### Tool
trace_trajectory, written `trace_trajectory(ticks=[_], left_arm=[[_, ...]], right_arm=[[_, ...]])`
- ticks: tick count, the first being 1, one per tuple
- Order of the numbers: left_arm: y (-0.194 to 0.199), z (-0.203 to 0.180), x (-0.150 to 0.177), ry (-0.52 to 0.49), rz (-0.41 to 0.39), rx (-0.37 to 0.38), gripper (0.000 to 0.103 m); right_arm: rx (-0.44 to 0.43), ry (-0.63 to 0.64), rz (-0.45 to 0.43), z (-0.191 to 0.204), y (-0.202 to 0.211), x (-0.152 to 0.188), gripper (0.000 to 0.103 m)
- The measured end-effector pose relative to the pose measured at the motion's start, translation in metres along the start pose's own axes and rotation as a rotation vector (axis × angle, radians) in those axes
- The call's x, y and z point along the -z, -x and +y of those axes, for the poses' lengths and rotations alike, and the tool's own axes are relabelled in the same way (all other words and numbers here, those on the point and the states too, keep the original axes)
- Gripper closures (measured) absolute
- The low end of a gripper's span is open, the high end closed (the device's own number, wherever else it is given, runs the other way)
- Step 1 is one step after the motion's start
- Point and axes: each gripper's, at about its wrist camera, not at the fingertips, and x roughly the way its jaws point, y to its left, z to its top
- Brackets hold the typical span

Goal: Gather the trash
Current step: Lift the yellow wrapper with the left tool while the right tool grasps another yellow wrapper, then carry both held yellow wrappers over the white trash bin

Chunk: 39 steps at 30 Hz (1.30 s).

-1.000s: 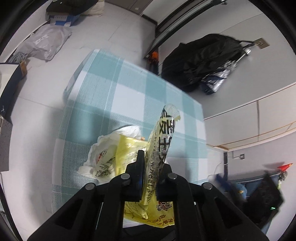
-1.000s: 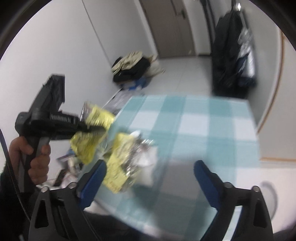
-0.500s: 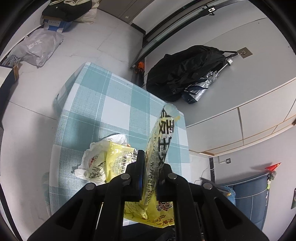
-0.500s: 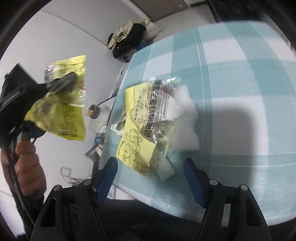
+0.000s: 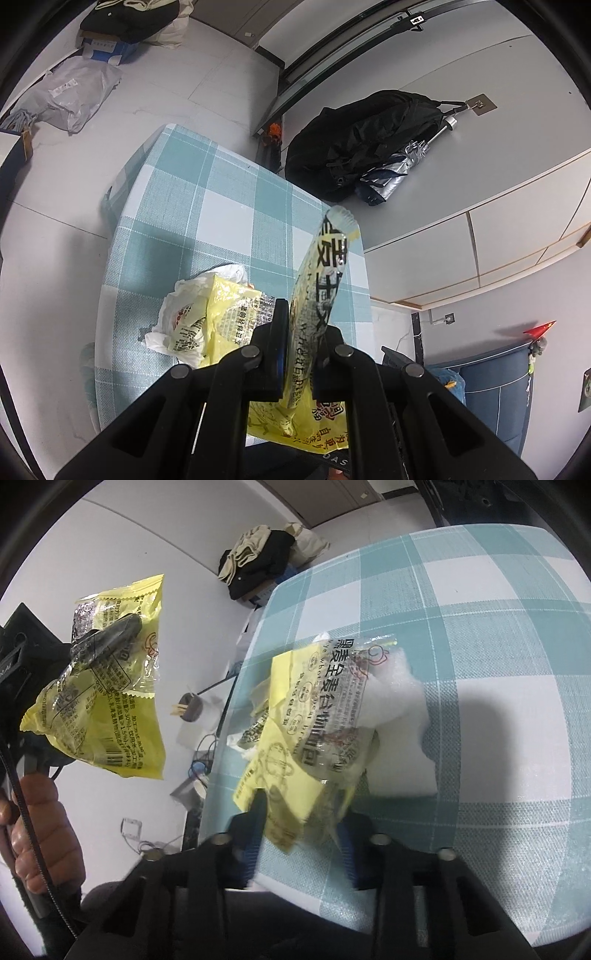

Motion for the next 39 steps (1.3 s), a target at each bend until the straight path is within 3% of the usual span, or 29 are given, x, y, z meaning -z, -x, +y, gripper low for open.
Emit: trace_trajectory(ticks=[4, 7, 16, 23, 30, 39], left_arm=[[0.000, 0.000, 0.000, 0.004, -0.002, 0.000, 0.097], [0.002, 0.000, 0.000, 0.007, -0.011, 0.003, 0.097], [0.006, -0.008, 0.003, -0.032, -0.043, -0.010, 0.097], [-0.002, -0.029, 0.010, -0.091, -0.037, 0.004, 0.097], [-0.020, -0.093, 0.018, -0.199, 0.003, 0.020, 0.097], [-0.079, -0.196, 0.041, -0.307, 0.100, 0.124, 0.097]], right_arm=[[-0.010, 0.016, -0.027, 0.003, 0.009, 0.000, 0.096], [-0.017, 0.048, -0.054, 0.010, 0.018, 0.000, 0.101], [-0.032, 0.129, -0.159, 0.027, 0.066, -0.001, 0.102], [0.008, 0.199, -0.259, 0.025, 0.132, 0.003, 0.103], [0.076, 0.203, -0.402, 0.007, 0.228, 0.017, 0.103], [0.158, 0.115, -0.554, -0.053, 0.337, 0.045, 0.103]])
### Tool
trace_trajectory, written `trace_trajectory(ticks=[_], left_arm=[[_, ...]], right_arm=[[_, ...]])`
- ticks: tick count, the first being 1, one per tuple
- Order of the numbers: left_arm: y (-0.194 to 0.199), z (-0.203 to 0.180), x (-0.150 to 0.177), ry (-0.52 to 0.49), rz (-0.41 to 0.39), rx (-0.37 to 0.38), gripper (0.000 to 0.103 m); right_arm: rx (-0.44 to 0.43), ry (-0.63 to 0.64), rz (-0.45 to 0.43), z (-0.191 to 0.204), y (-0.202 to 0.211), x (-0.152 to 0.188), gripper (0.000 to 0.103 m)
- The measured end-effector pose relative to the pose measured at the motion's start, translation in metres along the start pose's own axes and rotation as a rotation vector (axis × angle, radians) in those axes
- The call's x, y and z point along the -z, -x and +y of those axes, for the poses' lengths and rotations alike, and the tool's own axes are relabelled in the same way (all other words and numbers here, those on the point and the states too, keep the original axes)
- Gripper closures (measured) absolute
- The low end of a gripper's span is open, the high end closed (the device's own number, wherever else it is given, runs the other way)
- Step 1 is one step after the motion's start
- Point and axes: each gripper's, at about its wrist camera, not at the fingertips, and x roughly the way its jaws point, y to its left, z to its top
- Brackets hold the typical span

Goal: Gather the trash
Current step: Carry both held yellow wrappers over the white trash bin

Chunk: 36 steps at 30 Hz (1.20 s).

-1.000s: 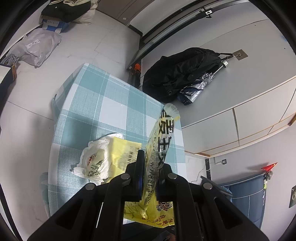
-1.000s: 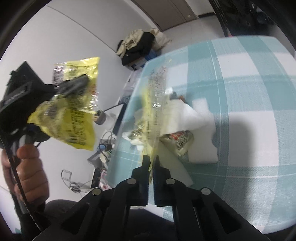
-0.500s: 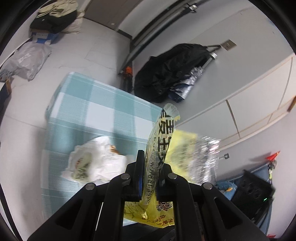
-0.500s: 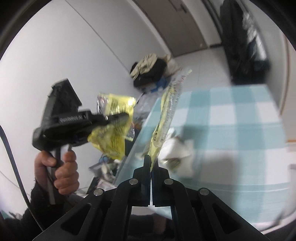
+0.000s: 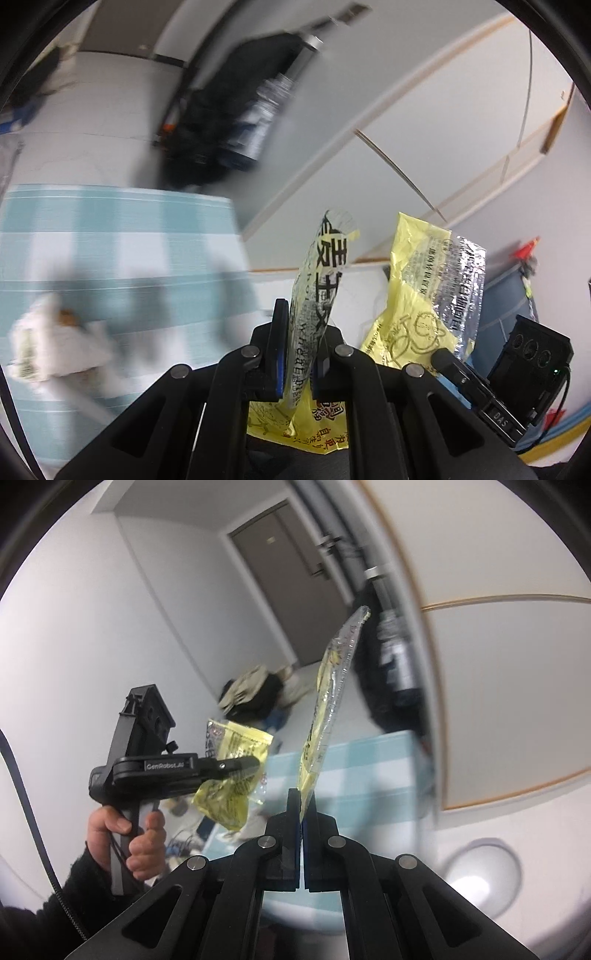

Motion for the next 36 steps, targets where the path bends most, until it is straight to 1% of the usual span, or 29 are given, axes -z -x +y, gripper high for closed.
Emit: trace_trajectory(ticks=[4, 7, 11, 13, 15, 21, 23, 26, 29, 30, 34, 36], left_arm=[[-0.047, -0.028, -0.003, -0.031, 0.063, 0.027, 0.097], [-0.082, -0.041, -0.004, -0.039, 0.117, 0.045, 0.097], [-0.133, -0.050, -0.005, -0.040, 0.196, 0.042, 0.097], [-0.156, -0.050, -0.002, -0.034, 0.239, 0.036, 0.097], [-0.183, -0.046, 0.001, -0.027, 0.288, 0.011, 0.097], [-0.251, -0.029, 0.019, -0.013, 0.426, -0.046, 0.097], [-0.271, -0.019, 0.024, -0.004, 0.465, -0.059, 0.097], [-0.294, -0.012, 0.030, 0.001, 0.513, -0.087, 0.097], [-0.313, -0.009, 0.035, 0.008, 0.558, -0.101, 0.097], [-0.313, -0.012, 0.038, 0.008, 0.568, -0.103, 0.097], [-0.335, -0.017, 0.043, 0.004, 0.617, -0.122, 0.097], [-0.343, -0.017, 0.047, 0.004, 0.641, -0.126, 0.097]], right_arm=[[0.087, -0.056, -0.030, -0.045, 0.026, -0.003, 0.103], [0.151, -0.110, -0.035, -0.081, 0.038, 0.000, 0.103], [0.235, -0.173, -0.008, -0.130, 0.038, 0.010, 0.103], [0.265, -0.205, 0.027, -0.151, 0.030, 0.018, 0.103], [0.286, -0.242, 0.064, -0.172, 0.019, 0.028, 0.103], [0.299, -0.335, 0.207, -0.234, -0.037, 0.066, 0.103], [0.284, -0.370, 0.250, -0.251, -0.050, 0.079, 0.103], [0.275, -0.412, 0.324, -0.269, -0.082, 0.095, 0.103], [0.254, -0.457, 0.381, -0.288, -0.095, 0.117, 0.103], [0.256, -0.469, 0.403, -0.293, -0.103, 0.123, 0.103], [0.240, -0.510, 0.465, -0.303, -0.135, 0.141, 0.102], [0.232, -0.523, 0.491, -0.312, -0.139, 0.150, 0.100]])
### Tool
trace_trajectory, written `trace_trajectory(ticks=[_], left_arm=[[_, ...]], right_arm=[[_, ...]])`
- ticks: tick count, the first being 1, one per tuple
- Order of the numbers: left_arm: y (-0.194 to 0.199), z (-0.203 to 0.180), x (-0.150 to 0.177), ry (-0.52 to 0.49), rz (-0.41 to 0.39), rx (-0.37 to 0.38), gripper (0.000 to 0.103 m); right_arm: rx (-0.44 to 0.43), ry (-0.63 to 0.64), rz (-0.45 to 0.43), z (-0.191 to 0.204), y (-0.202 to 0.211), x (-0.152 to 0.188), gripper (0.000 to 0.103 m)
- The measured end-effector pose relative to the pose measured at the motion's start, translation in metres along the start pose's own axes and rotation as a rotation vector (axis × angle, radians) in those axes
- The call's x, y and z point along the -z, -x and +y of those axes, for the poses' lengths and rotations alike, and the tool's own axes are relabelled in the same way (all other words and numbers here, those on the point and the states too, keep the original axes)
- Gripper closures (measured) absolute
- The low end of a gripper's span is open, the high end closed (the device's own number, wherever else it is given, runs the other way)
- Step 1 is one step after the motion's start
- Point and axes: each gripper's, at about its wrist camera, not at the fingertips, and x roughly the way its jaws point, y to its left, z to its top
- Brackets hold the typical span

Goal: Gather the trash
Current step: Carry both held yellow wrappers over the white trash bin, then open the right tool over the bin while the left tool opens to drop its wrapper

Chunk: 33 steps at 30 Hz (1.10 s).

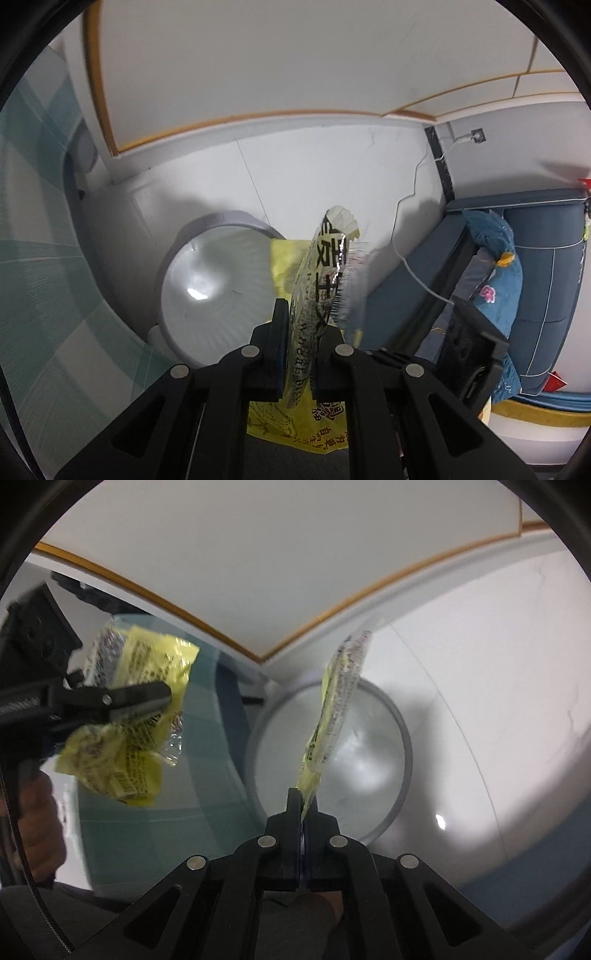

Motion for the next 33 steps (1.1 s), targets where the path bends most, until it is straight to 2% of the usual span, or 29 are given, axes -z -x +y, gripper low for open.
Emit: trace_trajectory(ticks=[4, 6, 8, 9, 11, 13, 15, 17, 25, 28, 30, 33], left_arm=[[-0.007, -0.005, -0.003, 0.000, 0.024, -0.012, 0.097], [-0.010, -0.007, -0.004, -0.005, 0.032, -0.026, 0.097], [-0.014, -0.006, -0.005, -0.006, 0.045, -0.022, 0.097], [-0.015, -0.006, -0.005, -0.005, 0.049, -0.022, 0.097], [-0.020, -0.007, -0.006, -0.007, 0.055, -0.030, 0.097], [-0.022, -0.006, -0.005, -0.007, 0.061, -0.037, 0.097], [-0.026, -0.006, -0.006, -0.002, 0.069, -0.043, 0.097], [-0.028, -0.005, -0.007, 0.005, 0.070, -0.050, 0.097], [-0.036, -0.005, -0.005, 0.027, 0.093, -0.070, 0.097], [-0.040, -0.006, -0.004, 0.033, 0.112, -0.077, 0.097], [-0.042, -0.005, -0.004, 0.041, 0.119, -0.089, 0.094], [-0.042, -0.004, -0.003, 0.059, 0.119, -0.096, 0.081]], right_arm=[[-0.008, -0.029, 0.029, -0.007, -0.019, 0.001, 0.099], [-0.014, -0.040, 0.033, -0.014, -0.021, 0.000, 0.094], [-0.009, -0.042, 0.026, -0.017, -0.022, 0.004, 0.082], [-0.015, -0.041, 0.017, -0.012, -0.018, 0.003, 0.081], [-0.007, -0.035, 0.000, -0.010, -0.013, 0.005, 0.070], [0.005, -0.023, -0.029, -0.009, -0.007, 0.004, 0.063], [0.012, -0.017, -0.060, -0.008, 0.001, 0.005, 0.063], [0.018, -0.024, -0.098, -0.009, 0.011, 0.007, 0.051], [0.026, -0.051, -0.188, -0.012, 0.043, 0.000, 0.030], [0.023, -0.060, -0.207, -0.014, 0.051, -0.003, 0.028], [0.024, -0.067, -0.218, -0.015, 0.059, -0.004, 0.025], [0.023, -0.073, -0.237, -0.020, 0.065, -0.003, 0.022]])
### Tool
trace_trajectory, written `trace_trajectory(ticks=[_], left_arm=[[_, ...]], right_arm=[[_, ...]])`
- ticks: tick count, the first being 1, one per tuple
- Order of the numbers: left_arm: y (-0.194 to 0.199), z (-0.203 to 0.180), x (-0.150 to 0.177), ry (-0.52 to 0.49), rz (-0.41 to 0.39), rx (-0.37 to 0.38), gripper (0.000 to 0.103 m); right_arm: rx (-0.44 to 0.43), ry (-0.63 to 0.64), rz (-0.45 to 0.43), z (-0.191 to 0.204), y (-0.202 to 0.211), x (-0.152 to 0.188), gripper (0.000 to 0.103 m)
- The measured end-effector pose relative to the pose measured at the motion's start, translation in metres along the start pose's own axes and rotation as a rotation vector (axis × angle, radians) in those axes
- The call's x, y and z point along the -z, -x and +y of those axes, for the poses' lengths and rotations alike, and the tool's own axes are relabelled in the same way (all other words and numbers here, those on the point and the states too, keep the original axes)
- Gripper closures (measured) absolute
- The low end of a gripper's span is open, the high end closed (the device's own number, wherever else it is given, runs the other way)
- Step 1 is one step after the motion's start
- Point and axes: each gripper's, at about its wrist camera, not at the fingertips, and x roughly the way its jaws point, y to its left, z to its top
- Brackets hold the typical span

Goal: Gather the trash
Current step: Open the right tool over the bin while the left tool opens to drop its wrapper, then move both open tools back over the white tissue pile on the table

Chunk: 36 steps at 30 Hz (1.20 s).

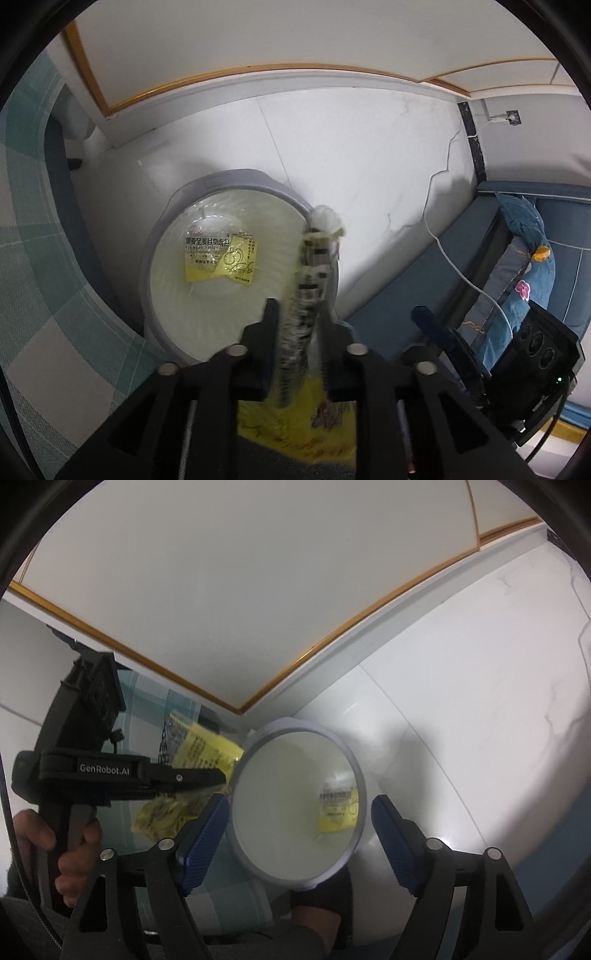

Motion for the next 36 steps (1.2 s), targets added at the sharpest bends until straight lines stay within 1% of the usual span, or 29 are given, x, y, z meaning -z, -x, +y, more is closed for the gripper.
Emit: trace_trajectory(ticks=[2, 3, 6, 8, 12, 14, 16, 21, 23, 28, 30, 31, 32, 36], left_arm=[[0.000, 0.000, 0.001, 0.006, -0.007, -0.006, 0.072], [0.001, -0.001, 0.001, 0.004, -0.009, -0.006, 0.070], [0.002, -0.003, 0.003, -0.002, -0.013, -0.012, 0.061], [0.003, -0.003, 0.004, -0.006, -0.019, -0.005, 0.051], [0.007, -0.005, 0.008, -0.021, -0.034, -0.021, 0.048], [0.011, -0.006, 0.010, -0.027, -0.053, -0.051, 0.048], [0.019, -0.007, 0.013, -0.038, -0.092, -0.119, 0.048], [0.043, -0.011, 0.024, -0.076, -0.200, -0.186, 0.048], [0.056, -0.010, 0.030, -0.084, -0.252, -0.200, 0.047], [0.084, -0.009, 0.045, -0.089, -0.343, -0.226, 0.047], [0.097, -0.007, 0.053, -0.086, -0.386, -0.238, 0.045], [0.104, -0.006, 0.056, -0.085, -0.406, -0.238, 0.039], [0.111, -0.006, 0.060, -0.083, -0.430, -0.240, 0.036], [0.140, -0.002, 0.078, -0.083, -0.525, -0.264, 0.036]], right_arm=[[0.002, -0.003, -0.009, 0.002, 0.005, -0.001, 0.019], [-0.002, -0.001, -0.012, 0.002, 0.008, -0.002, 0.019], [0.000, 0.005, -0.023, 0.004, 0.007, 0.000, 0.019], [-0.003, 0.002, -0.034, 0.003, 0.011, 0.000, 0.018], [0.001, -0.005, -0.057, 0.002, 0.018, -0.001, 0.016], [0.003, -0.007, -0.060, 0.002, 0.019, -0.002, 0.015], [-0.002, -0.016, -0.061, 0.001, 0.020, -0.001, 0.015], [0.002, -0.002, -0.090, 0.009, 0.030, -0.001, 0.012], [0.005, 0.012, -0.100, 0.014, 0.035, -0.002, 0.012], [0.003, 0.056, -0.141, 0.035, 0.051, -0.001, 0.011], [-0.003, 0.075, -0.162, 0.046, 0.061, -0.002, 0.011], [-0.009, 0.085, -0.175, 0.052, 0.066, -0.003, 0.010], [-0.016, 0.095, -0.185, 0.058, 0.072, -0.005, 0.007], [-0.051, 0.159, -0.238, 0.089, 0.098, -0.010, 0.006]])
